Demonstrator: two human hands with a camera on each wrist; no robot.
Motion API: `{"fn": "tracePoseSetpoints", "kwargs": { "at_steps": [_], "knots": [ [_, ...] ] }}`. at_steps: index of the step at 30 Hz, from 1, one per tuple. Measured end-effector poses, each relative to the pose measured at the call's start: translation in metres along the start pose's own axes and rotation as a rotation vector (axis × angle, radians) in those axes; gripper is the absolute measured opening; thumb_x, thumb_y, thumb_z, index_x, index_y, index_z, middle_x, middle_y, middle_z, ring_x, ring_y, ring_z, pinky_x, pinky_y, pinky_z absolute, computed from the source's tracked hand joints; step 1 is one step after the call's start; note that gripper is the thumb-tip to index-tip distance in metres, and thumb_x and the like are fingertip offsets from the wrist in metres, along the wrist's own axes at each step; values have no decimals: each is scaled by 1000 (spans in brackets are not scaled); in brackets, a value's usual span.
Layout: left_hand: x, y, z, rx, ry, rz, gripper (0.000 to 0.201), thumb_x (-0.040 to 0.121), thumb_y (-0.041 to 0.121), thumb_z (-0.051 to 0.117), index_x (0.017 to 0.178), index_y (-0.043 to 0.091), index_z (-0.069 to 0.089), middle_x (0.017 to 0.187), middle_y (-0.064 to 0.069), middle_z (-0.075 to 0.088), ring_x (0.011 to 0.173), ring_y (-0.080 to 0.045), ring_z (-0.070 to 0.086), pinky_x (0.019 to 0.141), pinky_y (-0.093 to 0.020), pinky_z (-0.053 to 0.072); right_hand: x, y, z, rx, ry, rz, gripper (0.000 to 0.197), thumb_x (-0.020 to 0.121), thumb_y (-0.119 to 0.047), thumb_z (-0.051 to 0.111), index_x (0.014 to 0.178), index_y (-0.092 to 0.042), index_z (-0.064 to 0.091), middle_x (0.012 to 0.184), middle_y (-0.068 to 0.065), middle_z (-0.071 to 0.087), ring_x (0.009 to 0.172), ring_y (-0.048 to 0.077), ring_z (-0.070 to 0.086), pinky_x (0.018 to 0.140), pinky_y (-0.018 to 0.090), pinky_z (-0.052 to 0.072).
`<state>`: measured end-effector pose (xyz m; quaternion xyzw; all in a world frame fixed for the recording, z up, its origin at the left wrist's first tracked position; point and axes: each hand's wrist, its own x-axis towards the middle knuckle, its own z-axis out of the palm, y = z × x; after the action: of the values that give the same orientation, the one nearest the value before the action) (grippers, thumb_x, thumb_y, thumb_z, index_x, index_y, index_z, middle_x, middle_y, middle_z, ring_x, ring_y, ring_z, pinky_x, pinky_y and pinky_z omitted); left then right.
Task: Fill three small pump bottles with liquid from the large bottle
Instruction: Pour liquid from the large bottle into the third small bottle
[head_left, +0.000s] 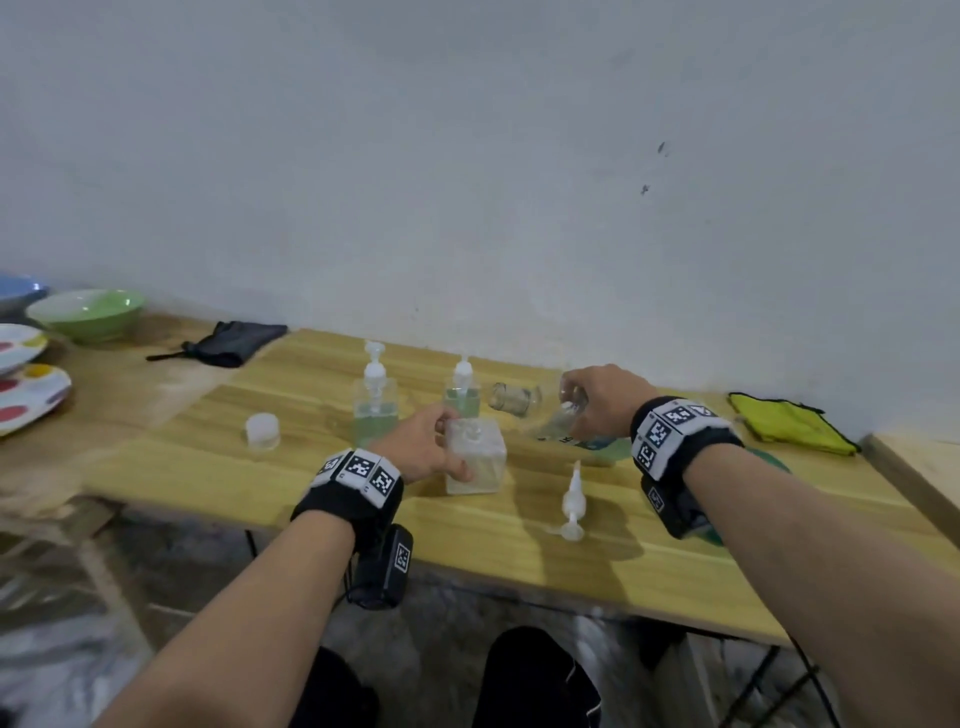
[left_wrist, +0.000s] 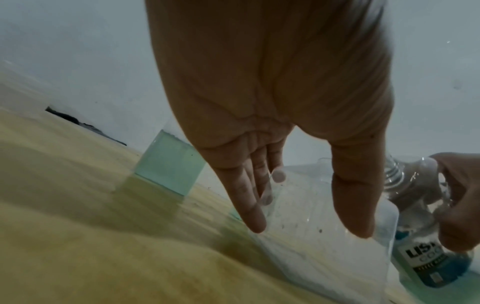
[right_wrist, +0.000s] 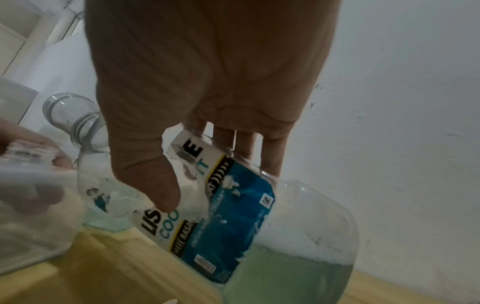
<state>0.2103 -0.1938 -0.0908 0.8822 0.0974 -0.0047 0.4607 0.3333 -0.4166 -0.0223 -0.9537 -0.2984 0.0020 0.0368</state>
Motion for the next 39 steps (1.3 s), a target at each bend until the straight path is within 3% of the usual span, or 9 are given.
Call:
{"fn": "tracePoseSetpoints", "kwargs": {
  "at_steps": [7,11,16,20,24,28,33,39],
  "knots": [
    [3,-6,-2,-21,-49,10,78,64,16,88,127,21,43,123,1,53,107,-19,59,91,-35,52,2,-3,7,-103,-28,19,34,70,-31,76,99,-30,57,98,-5,66,88,20,63,76,32,54],
    [4,-6,-3,-11,-58,8,78,63,20,88,127,21,44,123,1,54,107,-20,60,95,-40,51,1,-5,7,-148,-32,-2,36,73,-31,73,106,-27,60,99,-4,66,88,21,63,70,31,52],
    [3,-7,-2,-26,-49,9,78,63,18,88,128,20,44,123,1,54,107,-19,60,93,-37,52,1,-7,3,-166,-29,-16,34,76,-33,73,106,-25,60,100,-3,65,86,21,61,66,29,46],
    [2,-7,-2,-40,-44,14,76,65,16,87,128,19,45,123,0,54,106,-18,60,82,-28,51,3,-9,3,-154,-38,-16,38,72,-32,76,106,-26,60,99,-3,65,86,21,62,65,28,46],
    [3,-7,-2,-42,-47,7,78,64,15,87,130,17,45,124,-1,54,108,-21,60,89,-33,51,3,-10,0,-210,-31,-28,35,74,-31,72,106,-26,58,95,-3,65,83,22,62,61,26,42],
    [3,-7,-1,-51,-46,9,77,65,12,86,130,16,45,122,-1,55,107,-21,60,81,-28,51,4,-8,-3,-293,10,-60,29,76,-37,66,102,-27,56,93,-5,65,83,21,61,65,28,42],
    [5,-10,-2,-53,-47,6,76,63,16,88,126,20,46,123,0,56,108,-21,60,96,-41,51,5,-8,0,-298,20,-73,30,78,-41,62,105,-27,57,94,-4,66,84,21,62,68,29,42],
    [5,-8,-1,-55,-47,12,72,64,14,87,123,21,46,121,0,56,106,-20,60,93,-38,51,3,-8,1,-228,9,-52,34,73,-34,69,104,-27,58,95,-4,66,85,21,62,64,27,41]
  ]
}}
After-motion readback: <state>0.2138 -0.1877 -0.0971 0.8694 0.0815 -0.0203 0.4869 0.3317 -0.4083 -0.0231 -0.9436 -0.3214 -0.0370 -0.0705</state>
